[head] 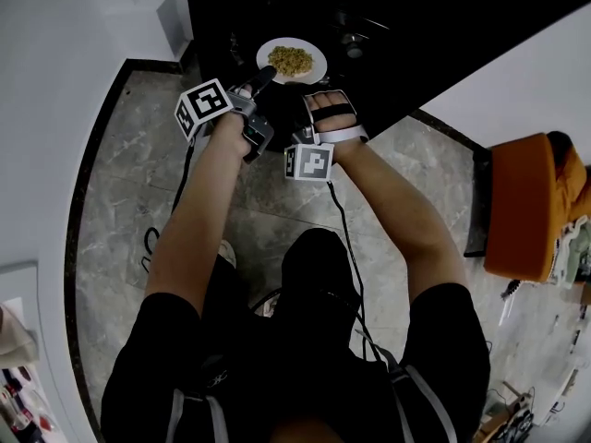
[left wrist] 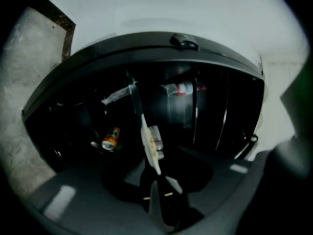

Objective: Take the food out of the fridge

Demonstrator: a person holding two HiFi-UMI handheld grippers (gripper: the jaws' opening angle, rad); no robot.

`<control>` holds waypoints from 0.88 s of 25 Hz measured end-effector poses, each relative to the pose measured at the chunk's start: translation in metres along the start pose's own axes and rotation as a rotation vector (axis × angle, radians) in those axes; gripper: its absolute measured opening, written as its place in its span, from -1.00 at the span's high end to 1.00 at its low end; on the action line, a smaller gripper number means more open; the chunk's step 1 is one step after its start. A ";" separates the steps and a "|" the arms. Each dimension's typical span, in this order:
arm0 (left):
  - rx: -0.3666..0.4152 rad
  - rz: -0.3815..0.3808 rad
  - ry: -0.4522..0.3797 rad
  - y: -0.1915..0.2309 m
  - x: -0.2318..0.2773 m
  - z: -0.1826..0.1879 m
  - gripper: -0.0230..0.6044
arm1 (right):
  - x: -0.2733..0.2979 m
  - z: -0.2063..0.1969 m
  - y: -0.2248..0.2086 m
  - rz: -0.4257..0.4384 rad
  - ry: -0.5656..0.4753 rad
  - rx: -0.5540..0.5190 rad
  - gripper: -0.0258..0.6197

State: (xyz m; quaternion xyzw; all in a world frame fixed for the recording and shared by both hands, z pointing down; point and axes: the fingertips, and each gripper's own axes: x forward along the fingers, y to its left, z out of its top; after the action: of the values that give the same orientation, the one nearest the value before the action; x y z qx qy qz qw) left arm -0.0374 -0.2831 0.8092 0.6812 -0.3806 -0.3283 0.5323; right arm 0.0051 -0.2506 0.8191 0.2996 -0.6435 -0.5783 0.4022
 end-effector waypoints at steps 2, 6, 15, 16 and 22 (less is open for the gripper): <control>-0.021 0.025 0.005 0.004 0.005 0.001 0.52 | 0.000 0.000 -0.001 -0.004 -0.005 -0.005 0.89; -0.041 0.057 0.023 0.011 0.008 0.000 0.78 | -0.001 0.002 -0.003 0.005 -0.028 -0.022 0.89; -0.055 0.076 0.008 0.001 -0.001 -0.005 0.91 | -0.012 0.006 0.004 -0.011 -0.021 0.000 0.88; -0.067 0.079 -0.001 0.000 -0.002 -0.005 0.91 | -0.015 0.007 0.003 -0.019 -0.029 0.009 0.88; -0.085 0.113 -0.049 -0.006 -0.024 -0.003 0.91 | -0.068 0.007 -0.032 -0.052 -0.101 0.471 0.92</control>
State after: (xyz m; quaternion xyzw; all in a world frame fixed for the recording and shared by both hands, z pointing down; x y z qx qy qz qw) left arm -0.0455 -0.2599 0.8055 0.6274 -0.4170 -0.3299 0.5689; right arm 0.0304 -0.1943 0.7762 0.3722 -0.7719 -0.4368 0.2735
